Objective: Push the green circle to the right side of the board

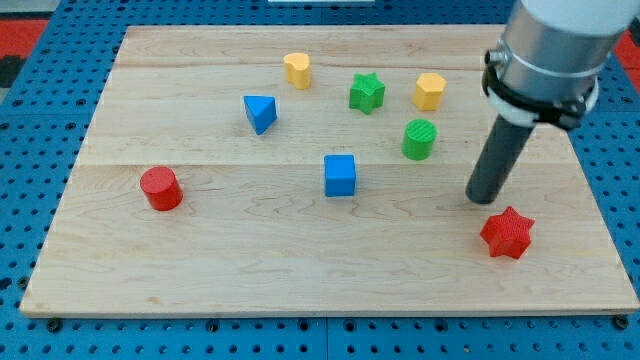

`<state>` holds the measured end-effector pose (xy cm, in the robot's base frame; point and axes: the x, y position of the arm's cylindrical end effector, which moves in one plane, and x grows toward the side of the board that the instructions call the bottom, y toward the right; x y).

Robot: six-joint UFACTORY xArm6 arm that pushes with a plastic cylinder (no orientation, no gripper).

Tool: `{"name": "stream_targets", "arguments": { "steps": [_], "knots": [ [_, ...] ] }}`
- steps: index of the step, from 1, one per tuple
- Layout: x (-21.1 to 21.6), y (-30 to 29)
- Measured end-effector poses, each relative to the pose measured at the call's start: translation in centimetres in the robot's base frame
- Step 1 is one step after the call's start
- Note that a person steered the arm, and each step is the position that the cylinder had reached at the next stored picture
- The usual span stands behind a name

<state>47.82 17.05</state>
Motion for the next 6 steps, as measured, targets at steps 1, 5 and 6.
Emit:
{"name": "stream_targets", "arguments": {
  "steps": [1, 5, 6],
  "knots": [
    [0.0, -2.9],
    [-8.9, -6.6],
    [-8.6, -4.8]
  ]
}}
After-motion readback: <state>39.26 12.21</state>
